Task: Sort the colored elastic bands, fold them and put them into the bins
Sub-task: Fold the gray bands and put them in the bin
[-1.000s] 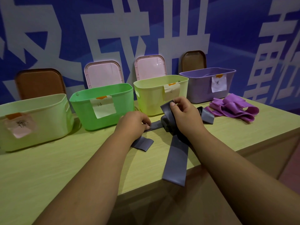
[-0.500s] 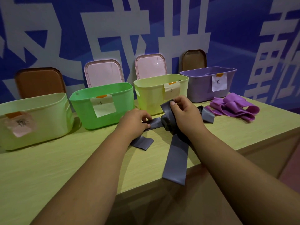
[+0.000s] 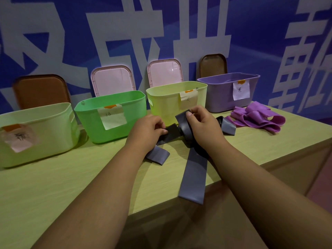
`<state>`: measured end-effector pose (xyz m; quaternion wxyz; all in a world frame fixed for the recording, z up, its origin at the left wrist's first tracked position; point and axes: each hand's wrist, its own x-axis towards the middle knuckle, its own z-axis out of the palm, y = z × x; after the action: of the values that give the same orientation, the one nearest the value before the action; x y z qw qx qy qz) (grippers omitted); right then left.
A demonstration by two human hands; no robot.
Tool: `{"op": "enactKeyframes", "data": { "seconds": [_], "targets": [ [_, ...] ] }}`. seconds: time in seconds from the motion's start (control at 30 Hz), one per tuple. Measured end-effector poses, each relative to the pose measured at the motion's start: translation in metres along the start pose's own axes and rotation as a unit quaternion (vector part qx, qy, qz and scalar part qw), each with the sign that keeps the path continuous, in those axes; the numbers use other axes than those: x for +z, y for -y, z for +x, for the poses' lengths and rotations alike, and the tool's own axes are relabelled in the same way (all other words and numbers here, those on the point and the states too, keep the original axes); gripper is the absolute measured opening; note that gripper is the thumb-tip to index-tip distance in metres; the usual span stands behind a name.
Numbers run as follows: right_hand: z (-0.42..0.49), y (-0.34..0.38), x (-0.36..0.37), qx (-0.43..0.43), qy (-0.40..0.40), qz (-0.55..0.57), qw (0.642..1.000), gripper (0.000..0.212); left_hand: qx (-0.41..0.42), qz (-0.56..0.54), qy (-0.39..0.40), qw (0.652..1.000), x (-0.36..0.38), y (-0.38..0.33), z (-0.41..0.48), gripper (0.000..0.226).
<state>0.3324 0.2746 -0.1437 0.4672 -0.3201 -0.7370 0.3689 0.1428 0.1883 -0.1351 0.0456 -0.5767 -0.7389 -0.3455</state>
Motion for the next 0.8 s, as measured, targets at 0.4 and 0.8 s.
{"op": "enactKeyframes", "data": {
  "seconds": [0.4, 0.8],
  "targets": [
    [-0.003, 0.004, -0.001, 0.020, 0.063, 0.066, 0.996, 0.013, -0.062, -0.195, -0.075, 0.976, -0.011, -0.005, -0.003, 0.013],
    [-0.004, 0.004, -0.003, -0.005, 0.084, 0.031, 0.996, 0.012, 0.010, -0.220, -0.047, 0.974, -0.012, -0.015, -0.005, 0.022]
  ]
}}
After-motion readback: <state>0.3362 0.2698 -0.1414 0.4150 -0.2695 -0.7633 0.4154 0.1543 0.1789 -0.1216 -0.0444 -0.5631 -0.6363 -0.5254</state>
